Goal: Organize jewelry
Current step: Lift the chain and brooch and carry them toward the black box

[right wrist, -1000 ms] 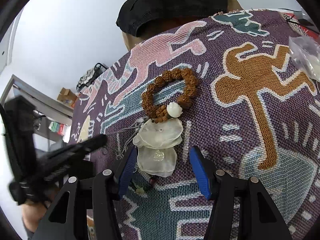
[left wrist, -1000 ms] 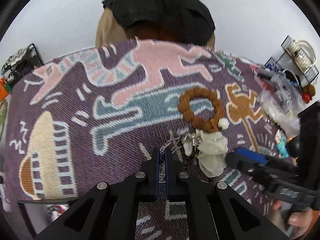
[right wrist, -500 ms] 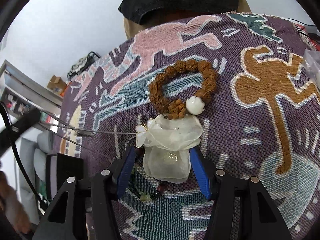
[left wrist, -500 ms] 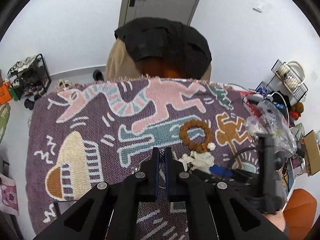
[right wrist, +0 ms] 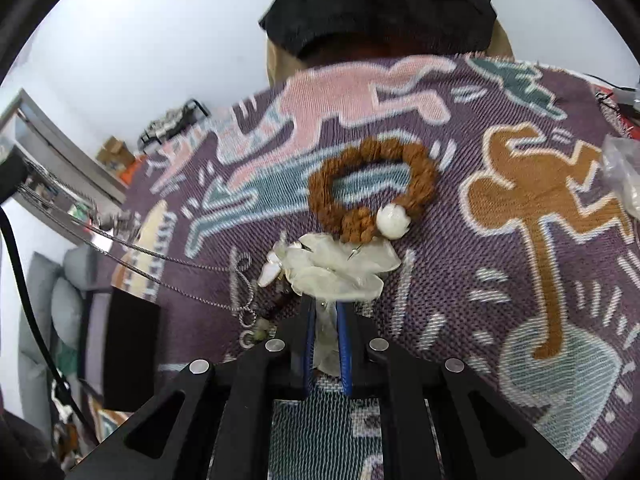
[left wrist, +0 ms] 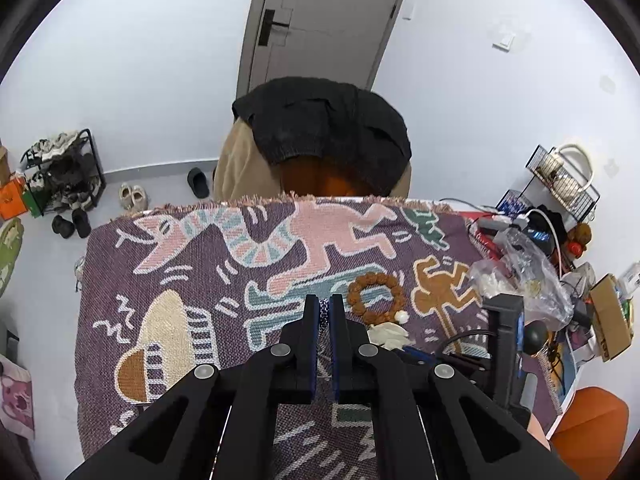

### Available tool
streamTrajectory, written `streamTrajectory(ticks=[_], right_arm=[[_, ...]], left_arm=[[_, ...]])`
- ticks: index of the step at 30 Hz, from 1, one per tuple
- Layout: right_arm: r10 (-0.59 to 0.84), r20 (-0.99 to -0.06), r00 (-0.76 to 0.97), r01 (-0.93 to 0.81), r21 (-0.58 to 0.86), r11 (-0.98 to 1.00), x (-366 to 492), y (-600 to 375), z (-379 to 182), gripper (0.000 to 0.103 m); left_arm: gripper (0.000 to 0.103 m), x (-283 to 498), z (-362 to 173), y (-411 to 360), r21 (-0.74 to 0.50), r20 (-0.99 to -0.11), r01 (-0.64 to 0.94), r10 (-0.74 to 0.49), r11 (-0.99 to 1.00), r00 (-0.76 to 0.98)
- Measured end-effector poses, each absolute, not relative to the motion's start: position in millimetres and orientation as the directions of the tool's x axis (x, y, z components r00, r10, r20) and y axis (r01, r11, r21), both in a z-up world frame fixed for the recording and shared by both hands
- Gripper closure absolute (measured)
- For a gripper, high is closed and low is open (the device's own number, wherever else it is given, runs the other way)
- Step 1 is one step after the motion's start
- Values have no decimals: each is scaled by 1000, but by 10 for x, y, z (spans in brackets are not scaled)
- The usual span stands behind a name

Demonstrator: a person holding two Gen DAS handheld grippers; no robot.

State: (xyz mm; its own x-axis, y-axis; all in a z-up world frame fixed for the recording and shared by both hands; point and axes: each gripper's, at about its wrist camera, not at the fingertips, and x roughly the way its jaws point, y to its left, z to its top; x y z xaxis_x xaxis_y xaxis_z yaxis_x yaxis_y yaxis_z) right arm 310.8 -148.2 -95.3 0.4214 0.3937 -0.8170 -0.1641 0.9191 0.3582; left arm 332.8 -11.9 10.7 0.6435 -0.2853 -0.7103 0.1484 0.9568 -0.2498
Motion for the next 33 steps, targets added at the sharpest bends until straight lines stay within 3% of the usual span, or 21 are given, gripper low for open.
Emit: streamTrajectory(ticks=[22, 33], right_arm=[[556, -659, 507, -355, 428, 831, 2525, -1066, 114, 91], [582, -643, 498, -408, 419, 811, 2314, -741, 210, 91]], left_arm=[[99, 2649, 1304, 289, -190, -542, 135, -218, 973, 811], [99, 2416, 1250, 493, -192, -542, 111, -200, 975, 816]])
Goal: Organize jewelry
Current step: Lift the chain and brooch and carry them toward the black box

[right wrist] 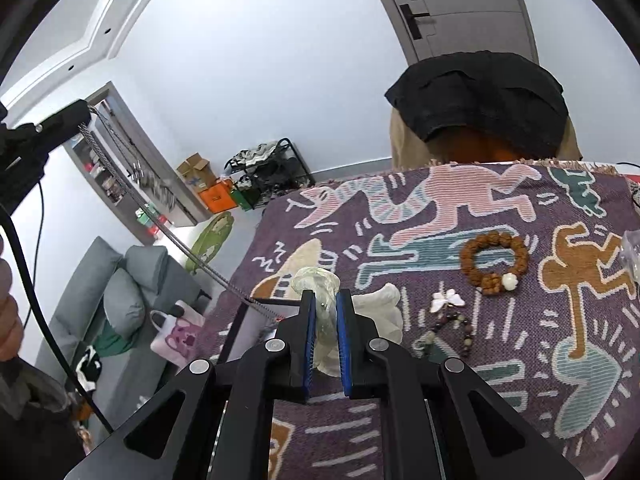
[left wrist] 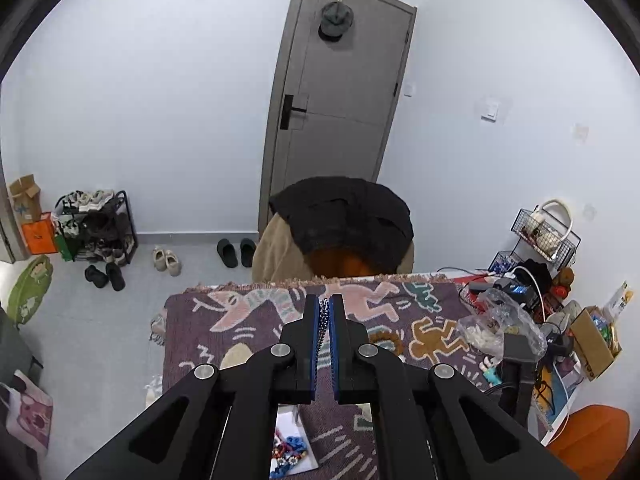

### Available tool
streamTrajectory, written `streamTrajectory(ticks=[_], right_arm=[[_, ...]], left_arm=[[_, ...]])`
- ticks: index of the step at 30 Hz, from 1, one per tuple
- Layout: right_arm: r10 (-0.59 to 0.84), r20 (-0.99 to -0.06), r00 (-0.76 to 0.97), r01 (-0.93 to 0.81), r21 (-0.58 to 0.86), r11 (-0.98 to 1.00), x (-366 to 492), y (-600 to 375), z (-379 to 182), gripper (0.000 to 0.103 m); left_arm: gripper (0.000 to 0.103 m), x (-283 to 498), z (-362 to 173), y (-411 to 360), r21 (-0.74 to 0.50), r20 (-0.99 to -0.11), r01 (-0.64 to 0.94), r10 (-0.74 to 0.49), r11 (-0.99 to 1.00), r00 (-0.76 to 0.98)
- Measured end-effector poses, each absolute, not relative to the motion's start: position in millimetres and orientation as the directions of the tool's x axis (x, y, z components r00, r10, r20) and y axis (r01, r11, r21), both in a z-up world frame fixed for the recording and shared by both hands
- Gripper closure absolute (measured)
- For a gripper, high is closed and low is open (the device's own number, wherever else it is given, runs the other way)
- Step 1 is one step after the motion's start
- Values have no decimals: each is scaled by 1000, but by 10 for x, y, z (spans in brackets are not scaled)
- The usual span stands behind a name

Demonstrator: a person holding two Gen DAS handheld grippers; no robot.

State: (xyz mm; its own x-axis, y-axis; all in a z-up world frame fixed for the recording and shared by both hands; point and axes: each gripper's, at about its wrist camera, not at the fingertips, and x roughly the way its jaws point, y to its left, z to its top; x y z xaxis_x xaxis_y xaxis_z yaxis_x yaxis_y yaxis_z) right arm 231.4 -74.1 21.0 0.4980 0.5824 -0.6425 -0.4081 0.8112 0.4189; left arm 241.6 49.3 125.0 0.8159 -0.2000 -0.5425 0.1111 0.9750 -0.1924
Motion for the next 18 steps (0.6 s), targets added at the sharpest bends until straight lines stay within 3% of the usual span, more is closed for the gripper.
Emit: streamTrajectory(ticks=[18], right_arm=[[597, -645, 477, -435, 418, 798, 2324, -404, 94, 91]], left_arm=[[99, 2430, 13, 800, -290, -689, 52, -246, 956, 681]])
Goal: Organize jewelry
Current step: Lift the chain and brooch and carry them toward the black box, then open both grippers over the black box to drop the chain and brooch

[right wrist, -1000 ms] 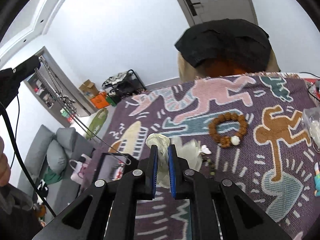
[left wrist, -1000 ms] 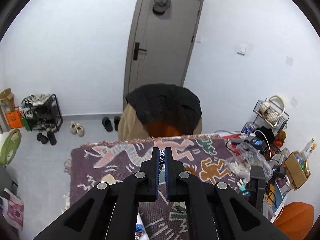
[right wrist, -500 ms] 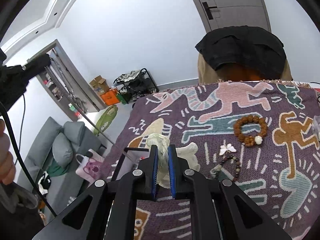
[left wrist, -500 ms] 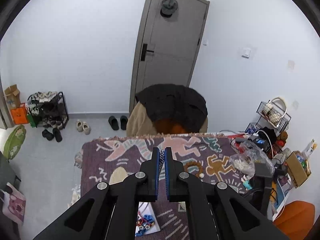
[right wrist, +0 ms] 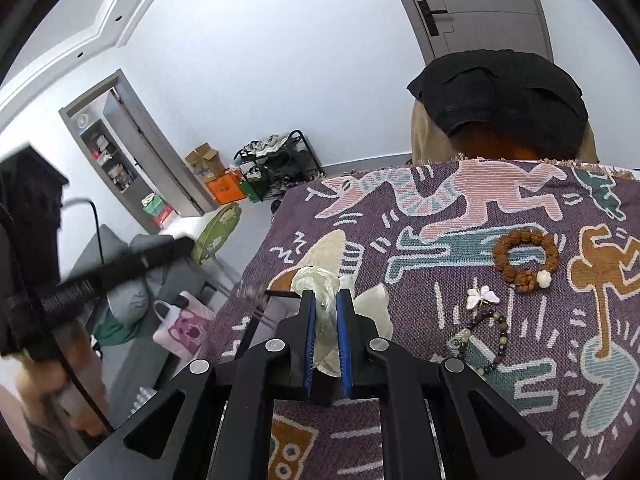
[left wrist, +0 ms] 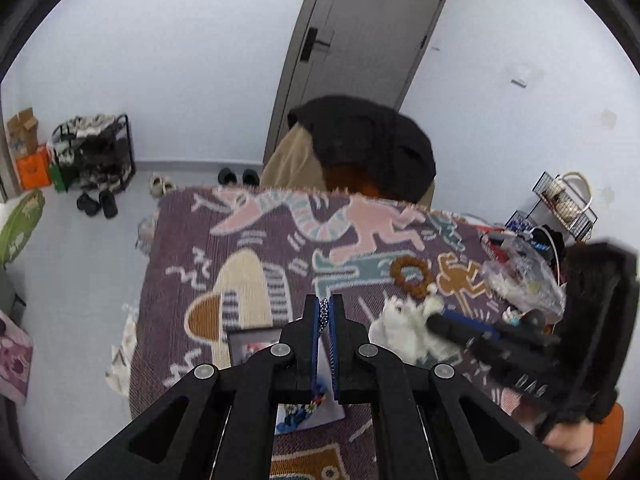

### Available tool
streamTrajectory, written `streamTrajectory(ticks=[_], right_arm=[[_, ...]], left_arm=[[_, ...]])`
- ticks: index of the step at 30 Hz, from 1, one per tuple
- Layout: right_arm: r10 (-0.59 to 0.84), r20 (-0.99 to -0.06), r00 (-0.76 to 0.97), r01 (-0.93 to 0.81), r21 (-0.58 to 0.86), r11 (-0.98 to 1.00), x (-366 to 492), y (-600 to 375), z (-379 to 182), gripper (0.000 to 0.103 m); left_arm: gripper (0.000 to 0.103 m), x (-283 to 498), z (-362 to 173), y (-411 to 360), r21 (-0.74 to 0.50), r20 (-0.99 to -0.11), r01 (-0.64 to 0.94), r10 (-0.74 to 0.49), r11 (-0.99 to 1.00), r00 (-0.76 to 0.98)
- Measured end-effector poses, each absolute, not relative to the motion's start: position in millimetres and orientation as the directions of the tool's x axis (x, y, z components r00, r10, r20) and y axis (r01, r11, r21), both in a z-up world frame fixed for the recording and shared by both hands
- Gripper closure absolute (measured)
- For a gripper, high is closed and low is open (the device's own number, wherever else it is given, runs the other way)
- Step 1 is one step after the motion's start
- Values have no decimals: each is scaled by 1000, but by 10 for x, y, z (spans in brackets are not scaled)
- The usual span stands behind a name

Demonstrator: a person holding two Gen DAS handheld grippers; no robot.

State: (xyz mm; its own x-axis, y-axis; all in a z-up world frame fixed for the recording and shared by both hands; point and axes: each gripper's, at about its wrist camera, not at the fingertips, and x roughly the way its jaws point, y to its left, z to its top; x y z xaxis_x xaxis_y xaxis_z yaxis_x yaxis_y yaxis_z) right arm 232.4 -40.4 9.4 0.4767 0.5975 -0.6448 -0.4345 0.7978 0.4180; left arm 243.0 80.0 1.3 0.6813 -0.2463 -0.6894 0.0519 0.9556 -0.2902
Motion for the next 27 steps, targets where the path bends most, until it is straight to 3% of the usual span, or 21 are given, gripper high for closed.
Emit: streamTrajectory(ticks=[12, 15, 16, 17, 19, 27], right_arm=[[616, -657, 435, -459, 427, 779, 2414, -155, -53, 91], [623, -659, 422, -465, 432, 773, 2434, -95, -75, 91], [625, -659, 418, -467, 434, 770, 2439, -75, -79, 91], [630, -659, 412, -472, 437, 766, 2443, -44, -85, 91], [636, -659, 401, -483, 439, 758, 2446, 20, -93, 91], [648, -673, 356, -517, 435, 737, 2430, 323, -156, 91]], left_arm=[[98, 2507, -501, 917, -315, -740, 11, -253, 949, 623], [92, 2530, -558, 1014, -342, -752, -19, -261, 940, 605], [78, 2516, -558, 1071, -338, -753, -39, -245, 940, 611], [45, 2512, -555, 1103, -339, -751, -47, -240, 940, 615], [6, 2456, -517, 1231, -375, -720, -60, -250, 925, 648], [5, 2301, -409, 1579, -369, -696, -126, -184, 921, 694]])
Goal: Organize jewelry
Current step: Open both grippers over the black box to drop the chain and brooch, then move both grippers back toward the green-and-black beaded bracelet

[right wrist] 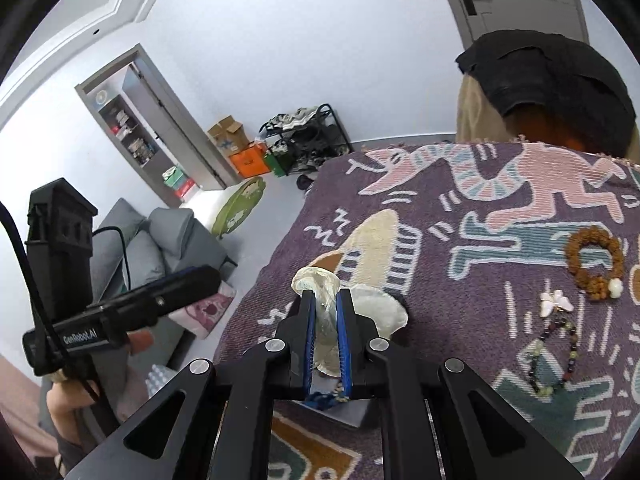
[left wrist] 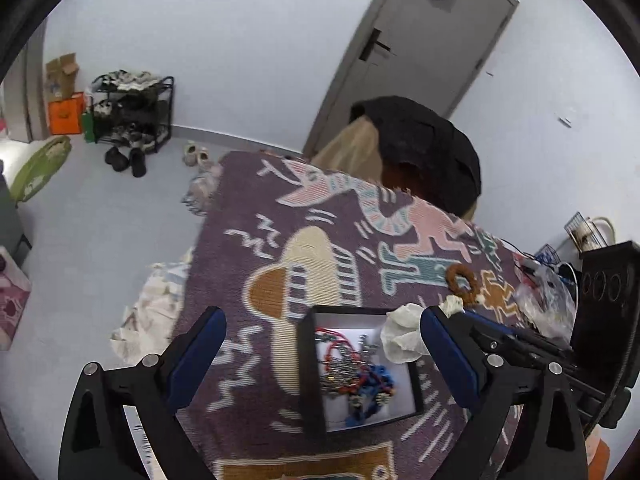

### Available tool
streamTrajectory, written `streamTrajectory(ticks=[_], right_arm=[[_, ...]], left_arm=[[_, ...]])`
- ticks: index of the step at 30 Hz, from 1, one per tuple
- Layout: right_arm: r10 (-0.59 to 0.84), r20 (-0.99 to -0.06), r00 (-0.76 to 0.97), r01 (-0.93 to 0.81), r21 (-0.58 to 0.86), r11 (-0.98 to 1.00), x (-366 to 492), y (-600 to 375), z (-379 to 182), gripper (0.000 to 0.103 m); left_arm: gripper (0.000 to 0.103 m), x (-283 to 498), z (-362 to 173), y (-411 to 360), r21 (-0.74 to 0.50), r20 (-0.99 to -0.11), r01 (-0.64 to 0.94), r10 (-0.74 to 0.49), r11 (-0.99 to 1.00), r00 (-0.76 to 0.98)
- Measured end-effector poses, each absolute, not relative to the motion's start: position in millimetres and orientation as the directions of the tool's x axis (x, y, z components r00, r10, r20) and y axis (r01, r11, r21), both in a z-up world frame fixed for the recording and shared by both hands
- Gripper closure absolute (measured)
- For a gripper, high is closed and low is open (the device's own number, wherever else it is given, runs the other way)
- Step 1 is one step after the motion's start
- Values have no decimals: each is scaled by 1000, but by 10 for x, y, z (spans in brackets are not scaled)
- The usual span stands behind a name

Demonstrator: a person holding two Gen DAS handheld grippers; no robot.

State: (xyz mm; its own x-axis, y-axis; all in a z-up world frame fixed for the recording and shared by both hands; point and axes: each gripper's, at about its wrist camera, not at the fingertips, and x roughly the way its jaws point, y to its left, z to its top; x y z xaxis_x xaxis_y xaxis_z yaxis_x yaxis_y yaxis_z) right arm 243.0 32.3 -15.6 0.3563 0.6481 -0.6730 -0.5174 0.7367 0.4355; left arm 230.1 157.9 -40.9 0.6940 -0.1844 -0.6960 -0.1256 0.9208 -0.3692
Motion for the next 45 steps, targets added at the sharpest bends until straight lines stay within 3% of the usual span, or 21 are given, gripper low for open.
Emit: streamTrajectory(ticks=[2, 4, 6, 8, 29, 31, 33, 45], right_arm=[[622, -700, 351, -513, 412, 753, 2437, 385, -200, 91], [597, -729, 335, -497, 402, 769, 2458, 420, -259, 82], [602, -727, 332, -481, 418, 770, 2471, 379, -282, 36], [597, -711, 371, -462, 416, 783, 2465, 272, -264, 22], [539, -706, 459, -248, 481, 841, 2363, -1093, -244, 22], [528, -710, 465, -225, 482, 847, 2337, -1219, -242, 16], [510, -710, 485, -216, 468, 857, 2292, -1333, -224, 1], [436, -714, 549, -135, 438, 889, 2042, -1926, -286, 0]], left_arm=[[5, 2261, -409, 1679, -370, -696, -150, -167, 917, 698], [5, 2243, -418, 1741, -374, -695, -163, -159, 913, 701], [5, 2227, -423, 1768, -372, -694, -171, -152, 912, 704], [6, 2214, -416, 1757, -367, -691, -164, -151, 916, 706], [5, 2325, -218, 921, -333, -677, -14, -228, 943, 699], [5, 2325, -208, 801, -326, -677, 2, -235, 945, 697], [5, 2334, -197, 694, -319, -677, 18, -241, 947, 695], [6, 2396, -254, 71, -282, -692, 112, -283, 953, 664]])
